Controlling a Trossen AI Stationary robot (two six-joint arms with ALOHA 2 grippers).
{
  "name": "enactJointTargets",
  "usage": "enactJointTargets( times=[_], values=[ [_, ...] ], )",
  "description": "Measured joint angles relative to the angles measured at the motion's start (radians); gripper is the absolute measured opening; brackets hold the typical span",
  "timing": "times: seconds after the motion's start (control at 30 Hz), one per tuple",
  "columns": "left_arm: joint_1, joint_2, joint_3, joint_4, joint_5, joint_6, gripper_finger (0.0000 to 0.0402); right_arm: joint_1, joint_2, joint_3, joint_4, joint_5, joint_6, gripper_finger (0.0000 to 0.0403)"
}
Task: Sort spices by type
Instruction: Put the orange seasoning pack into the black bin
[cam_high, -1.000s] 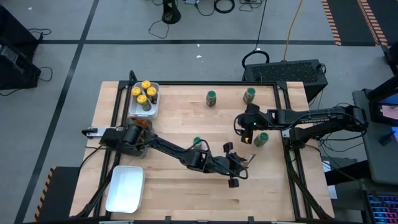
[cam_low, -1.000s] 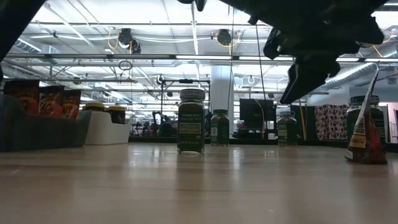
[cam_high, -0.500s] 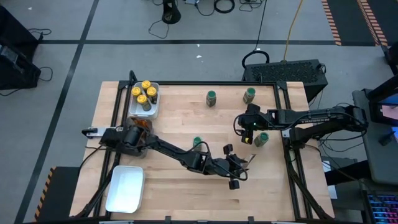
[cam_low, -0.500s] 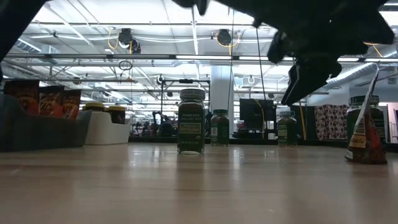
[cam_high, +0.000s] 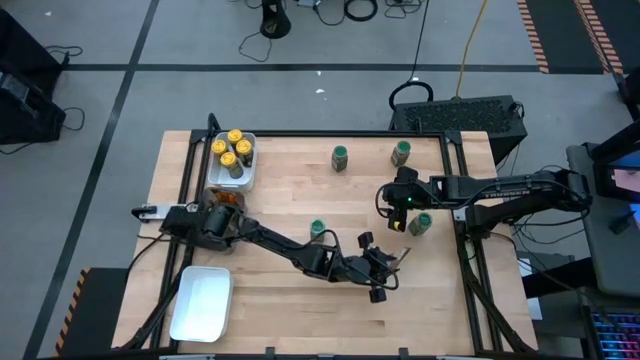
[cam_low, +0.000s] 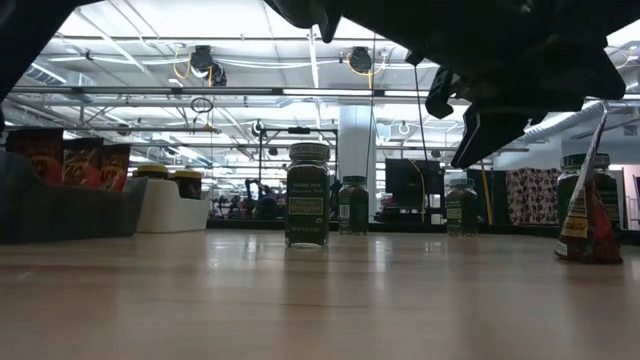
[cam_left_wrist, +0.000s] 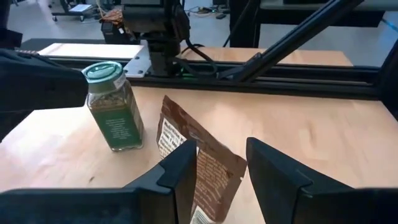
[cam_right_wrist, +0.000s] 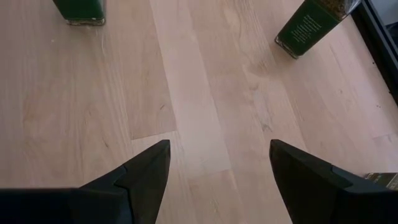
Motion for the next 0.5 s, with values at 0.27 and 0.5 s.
enactJointTargets(
  times=[0.27, 0.5],
  values=[
    [0.000, 0.000, 0.000, -0.001, 0.006, -0.002, 0.0145, 0.000, 0.000, 0.000, 0.000, 0.000, 0.000, 0.0258],
    [0.006, 0.033, 0.000, 0.005, 0.007, -0.005, 0.0145, 0.000, 0.000, 0.000, 0.008, -0.001, 0.001, 0.0258]
  ],
)
